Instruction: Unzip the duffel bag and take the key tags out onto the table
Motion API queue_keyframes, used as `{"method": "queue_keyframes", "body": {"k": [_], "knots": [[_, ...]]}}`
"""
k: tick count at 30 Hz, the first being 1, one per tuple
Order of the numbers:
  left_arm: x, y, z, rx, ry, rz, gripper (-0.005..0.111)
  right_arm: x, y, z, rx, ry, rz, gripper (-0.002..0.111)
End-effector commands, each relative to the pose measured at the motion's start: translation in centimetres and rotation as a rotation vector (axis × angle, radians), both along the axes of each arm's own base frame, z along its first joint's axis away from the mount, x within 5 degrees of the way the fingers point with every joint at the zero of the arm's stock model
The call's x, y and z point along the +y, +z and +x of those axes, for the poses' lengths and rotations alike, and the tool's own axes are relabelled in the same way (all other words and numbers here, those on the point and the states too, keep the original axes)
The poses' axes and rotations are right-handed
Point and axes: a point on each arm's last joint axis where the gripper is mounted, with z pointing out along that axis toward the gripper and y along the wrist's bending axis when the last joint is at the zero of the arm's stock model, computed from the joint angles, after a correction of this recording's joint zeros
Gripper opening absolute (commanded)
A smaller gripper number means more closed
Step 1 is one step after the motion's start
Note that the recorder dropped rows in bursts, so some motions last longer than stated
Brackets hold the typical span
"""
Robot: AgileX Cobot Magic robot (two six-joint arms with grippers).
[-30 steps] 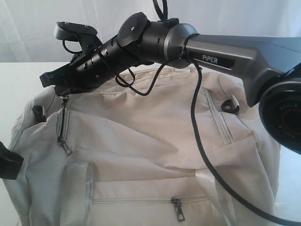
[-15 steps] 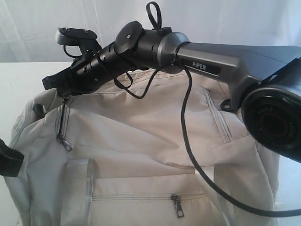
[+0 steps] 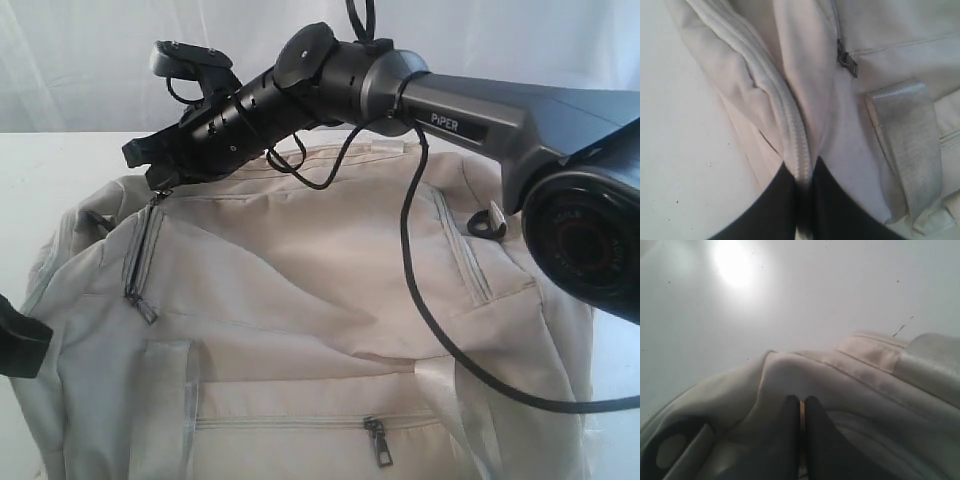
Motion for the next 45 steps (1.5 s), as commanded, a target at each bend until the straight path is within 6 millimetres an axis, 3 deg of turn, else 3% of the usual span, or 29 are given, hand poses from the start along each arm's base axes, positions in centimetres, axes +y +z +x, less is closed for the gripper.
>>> {"method": "queue_keyframes", "body": {"k": [1,8,12,17,25,33,40,41,45], "knots": [[-0.1,1.0,-0.3,0.016,-0.031,-0.001,0.014,-1.1,1.7,0.1,-0.039,0.008,-0.011,0.0],[-0.4,4.6,0.2,-0.062,-0.046,-0.023,0.06,-1.5,4.9,-1.4,-0.056,0.069,0.0,0.0],[-1.0,6.1,0.5,-0.119,-0.05,-0.108,0.068,-1.6,6.0,-2.0,-0.061,0.093,0.003,0.0],[-2.4,6.4,1.4,-0.179,-0.184,-0.195,0.067,-1.8,6.6,-2.4,-0.067,0.103,0.004,0.0],[-3.1,3.5,4.8,-0.071,-0.153,-0.174,0.067,-2.1,8.7,-3.4,-0.087,0.125,0.018,0.0],[-3.4,1.4,6.7,0.001,-0.13,-0.157,0.05,-2.2,9.1,-3.9,-0.074,0.154,0.014,0.0],[-3.3,1.5,7.0,-0.054,-0.145,-0.128,0.064,-2.2,9.1,-3.9,-0.071,0.158,0.009,0.0],[-3.3,1.4,7.1,-0.048,-0.142,-0.125,0.061,-2.2,9.1,-3.9,-0.071,0.158,0.009,0.0],[-3.2,0.7,7.5,-0.018,-0.139,-0.09,0.013,-2.2,9.1,-3.9,-0.071,0.158,0.009,0.0]]}}
